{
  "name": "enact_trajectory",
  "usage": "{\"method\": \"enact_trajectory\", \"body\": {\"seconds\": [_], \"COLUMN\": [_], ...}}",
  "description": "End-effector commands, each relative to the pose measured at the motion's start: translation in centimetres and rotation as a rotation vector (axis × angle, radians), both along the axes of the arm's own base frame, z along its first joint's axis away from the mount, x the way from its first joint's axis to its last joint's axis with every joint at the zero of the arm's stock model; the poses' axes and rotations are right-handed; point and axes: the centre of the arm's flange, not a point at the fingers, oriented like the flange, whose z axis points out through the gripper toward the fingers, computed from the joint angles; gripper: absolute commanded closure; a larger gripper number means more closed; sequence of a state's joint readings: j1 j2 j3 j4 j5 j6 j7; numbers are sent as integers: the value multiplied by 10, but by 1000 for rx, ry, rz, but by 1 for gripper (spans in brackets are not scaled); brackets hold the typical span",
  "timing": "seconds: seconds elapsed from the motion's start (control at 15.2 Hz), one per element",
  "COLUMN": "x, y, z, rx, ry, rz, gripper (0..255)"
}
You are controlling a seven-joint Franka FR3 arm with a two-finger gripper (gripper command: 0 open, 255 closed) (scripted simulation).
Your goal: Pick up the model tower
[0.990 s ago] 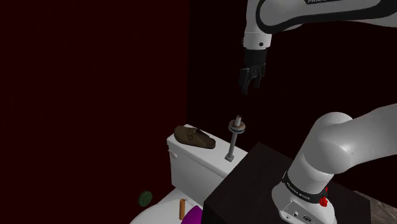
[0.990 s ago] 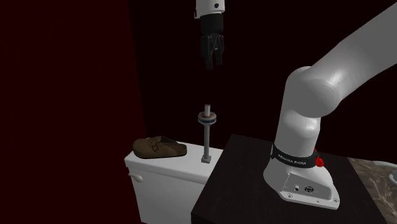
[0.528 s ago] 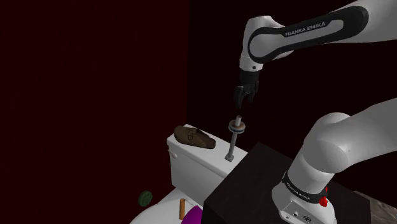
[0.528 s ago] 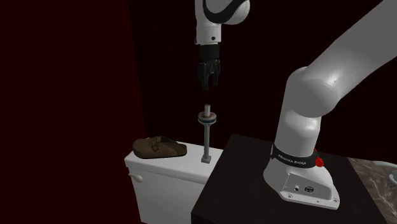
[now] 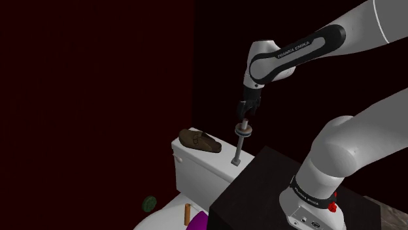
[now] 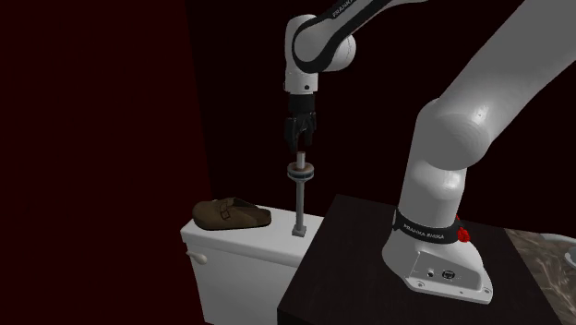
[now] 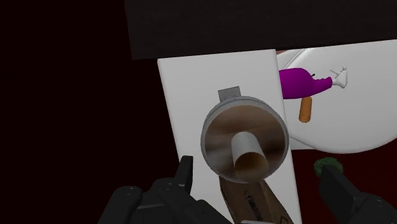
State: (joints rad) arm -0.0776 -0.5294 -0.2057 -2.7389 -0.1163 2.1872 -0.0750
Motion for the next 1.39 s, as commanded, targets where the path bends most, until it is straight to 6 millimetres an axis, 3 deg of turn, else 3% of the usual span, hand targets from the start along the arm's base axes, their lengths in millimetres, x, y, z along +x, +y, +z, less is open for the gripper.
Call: {"method": "enact_trajectory", "body": {"seconds": [0.0,0.33,0.4,0.99,1.32], "x": [1,1,0,1,1], "y": [-1,-1,-1,-1,-1], "z": [-11,-30,-30,-30,-3], "rx": [0,0,0,0,0], "ry": [-2,-2,-2,-2,-2], "rz": [-1,-1,0,-1,-1], "gripper": [0,0,255,255,255]}}
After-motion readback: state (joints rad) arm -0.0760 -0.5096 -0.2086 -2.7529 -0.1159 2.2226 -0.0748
